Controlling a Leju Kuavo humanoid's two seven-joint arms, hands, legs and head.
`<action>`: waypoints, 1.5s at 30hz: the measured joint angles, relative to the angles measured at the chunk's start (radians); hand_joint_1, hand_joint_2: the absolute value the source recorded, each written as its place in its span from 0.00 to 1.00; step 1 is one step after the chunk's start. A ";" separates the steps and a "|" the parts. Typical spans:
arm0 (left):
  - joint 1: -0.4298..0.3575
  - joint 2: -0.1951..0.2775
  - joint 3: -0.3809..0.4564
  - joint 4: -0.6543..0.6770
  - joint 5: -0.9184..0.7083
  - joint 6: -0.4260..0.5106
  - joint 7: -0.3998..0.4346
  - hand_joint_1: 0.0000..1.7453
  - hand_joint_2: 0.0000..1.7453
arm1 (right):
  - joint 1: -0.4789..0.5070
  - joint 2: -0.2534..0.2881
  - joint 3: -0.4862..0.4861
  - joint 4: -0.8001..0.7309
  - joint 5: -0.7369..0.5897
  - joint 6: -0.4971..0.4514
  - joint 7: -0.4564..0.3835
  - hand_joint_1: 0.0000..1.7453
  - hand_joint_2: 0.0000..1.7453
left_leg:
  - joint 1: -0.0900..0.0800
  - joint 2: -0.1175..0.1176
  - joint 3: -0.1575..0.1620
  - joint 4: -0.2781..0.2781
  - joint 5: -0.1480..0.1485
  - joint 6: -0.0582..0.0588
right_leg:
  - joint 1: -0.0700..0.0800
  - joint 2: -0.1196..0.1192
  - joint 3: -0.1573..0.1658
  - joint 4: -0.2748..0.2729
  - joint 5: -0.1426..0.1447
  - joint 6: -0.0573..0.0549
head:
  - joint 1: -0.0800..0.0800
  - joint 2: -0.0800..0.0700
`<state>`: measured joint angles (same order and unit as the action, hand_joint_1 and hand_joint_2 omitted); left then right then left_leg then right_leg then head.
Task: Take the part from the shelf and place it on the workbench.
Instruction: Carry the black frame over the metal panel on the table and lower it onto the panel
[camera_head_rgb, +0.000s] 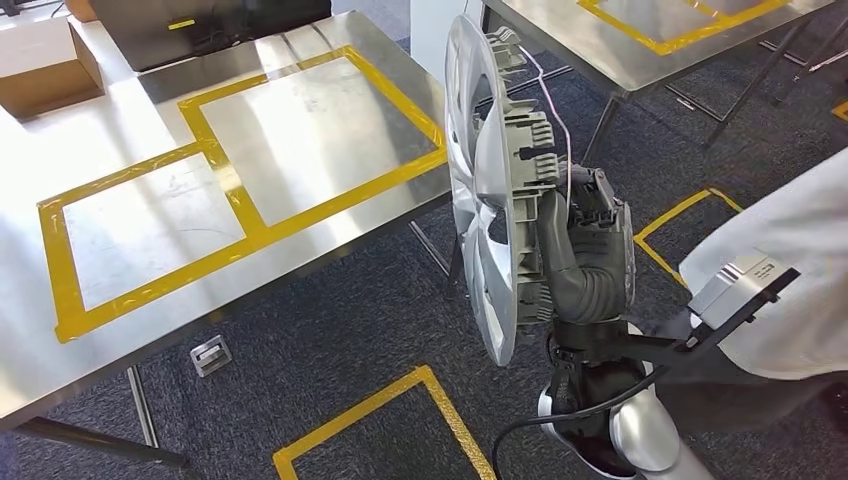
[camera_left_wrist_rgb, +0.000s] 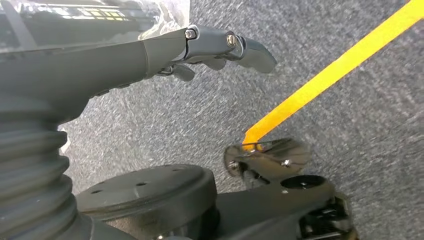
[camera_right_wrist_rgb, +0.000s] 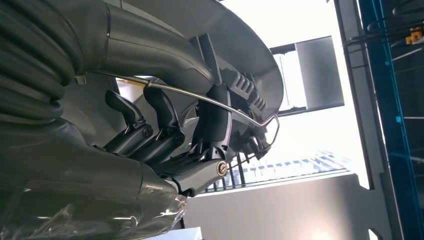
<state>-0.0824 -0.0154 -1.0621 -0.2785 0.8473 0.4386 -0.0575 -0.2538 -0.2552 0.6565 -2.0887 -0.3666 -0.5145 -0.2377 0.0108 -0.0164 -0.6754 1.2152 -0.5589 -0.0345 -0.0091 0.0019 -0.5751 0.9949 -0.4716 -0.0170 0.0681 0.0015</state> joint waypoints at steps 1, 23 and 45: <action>0.000 0.000 0.000 0.000 0.000 0.000 0.000 0.00 1.00 | 0.002 0.000 0.000 0.000 0.000 0.000 0.000 1.00 1.00 | 0.004 0.001 0.019 -0.055 0.042 -0.009 | -0.004 0.000 0.009 0.006 -0.011 0.006 | 0.000 0.000; -0.015 -0.004 -0.005 -0.001 -0.004 -0.004 -0.001 0.00 1.00 | -0.050 0.001 -0.005 0.000 0.000 0.004 0.020 1.00 1.00 | -0.004 -0.001 0.144 -0.179 -0.024 0.022 | 0.014 0.003 -0.077 0.046 0.019 0.001 | -0.002 0.000; -0.008 0.023 -0.007 0.003 0.059 0.039 -0.037 0.00 1.00 | -0.134 -0.001 -0.008 0.034 -0.018 0.007 0.031 1.00 1.00 | 0.000 -0.001 0.114 -0.186 0.027 0.058 | 0.002 0.000 -0.169 0.302 -0.090 0.043 | 0.003 0.000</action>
<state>-0.0909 0.0078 -1.0693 -0.2754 0.9058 0.4779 -0.0948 -0.3875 -0.2560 0.6488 -2.0545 -0.3845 -0.5077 -0.2068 0.0111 -0.0170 -0.5610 1.0288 -0.5320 0.0238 -0.0075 0.0023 -0.7436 1.2969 -0.5614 0.0260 0.0713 0.0015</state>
